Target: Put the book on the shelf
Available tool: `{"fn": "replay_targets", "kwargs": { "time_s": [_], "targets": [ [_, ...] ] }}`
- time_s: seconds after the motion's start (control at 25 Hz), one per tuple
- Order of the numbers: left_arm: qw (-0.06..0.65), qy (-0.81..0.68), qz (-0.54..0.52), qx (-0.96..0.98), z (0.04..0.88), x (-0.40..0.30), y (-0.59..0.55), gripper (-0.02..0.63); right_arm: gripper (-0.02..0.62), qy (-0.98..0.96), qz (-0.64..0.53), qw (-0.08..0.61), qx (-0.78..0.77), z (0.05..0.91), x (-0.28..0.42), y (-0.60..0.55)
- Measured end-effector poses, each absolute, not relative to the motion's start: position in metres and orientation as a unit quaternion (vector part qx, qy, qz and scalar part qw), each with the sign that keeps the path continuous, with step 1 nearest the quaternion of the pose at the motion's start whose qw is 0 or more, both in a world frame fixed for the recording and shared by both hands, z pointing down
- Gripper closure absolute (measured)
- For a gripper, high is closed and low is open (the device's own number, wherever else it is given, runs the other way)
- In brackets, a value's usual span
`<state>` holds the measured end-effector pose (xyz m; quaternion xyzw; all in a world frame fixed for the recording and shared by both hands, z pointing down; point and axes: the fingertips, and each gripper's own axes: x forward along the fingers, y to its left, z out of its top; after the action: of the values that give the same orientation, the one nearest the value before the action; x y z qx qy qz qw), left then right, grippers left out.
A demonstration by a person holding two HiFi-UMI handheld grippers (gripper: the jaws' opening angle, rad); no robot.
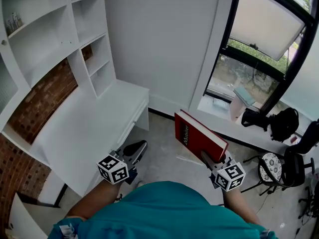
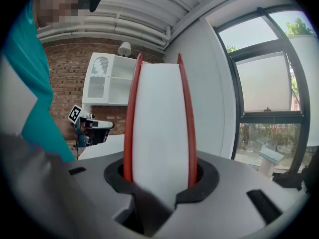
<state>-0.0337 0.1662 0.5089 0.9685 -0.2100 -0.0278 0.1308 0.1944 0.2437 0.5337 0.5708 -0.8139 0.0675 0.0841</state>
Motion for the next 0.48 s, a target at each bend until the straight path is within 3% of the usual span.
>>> {"fn": "replay_targets", "kwargs": {
  "time_s": [0.48],
  "targets": [
    [0.119, -0.175, -0.018, 0.977, 0.5, -0.086, 0.003, 0.584, 0.422, -0.812, 0.064, 0.084, 0.573, 0.521, 0.127, 0.077]
  ]
}}
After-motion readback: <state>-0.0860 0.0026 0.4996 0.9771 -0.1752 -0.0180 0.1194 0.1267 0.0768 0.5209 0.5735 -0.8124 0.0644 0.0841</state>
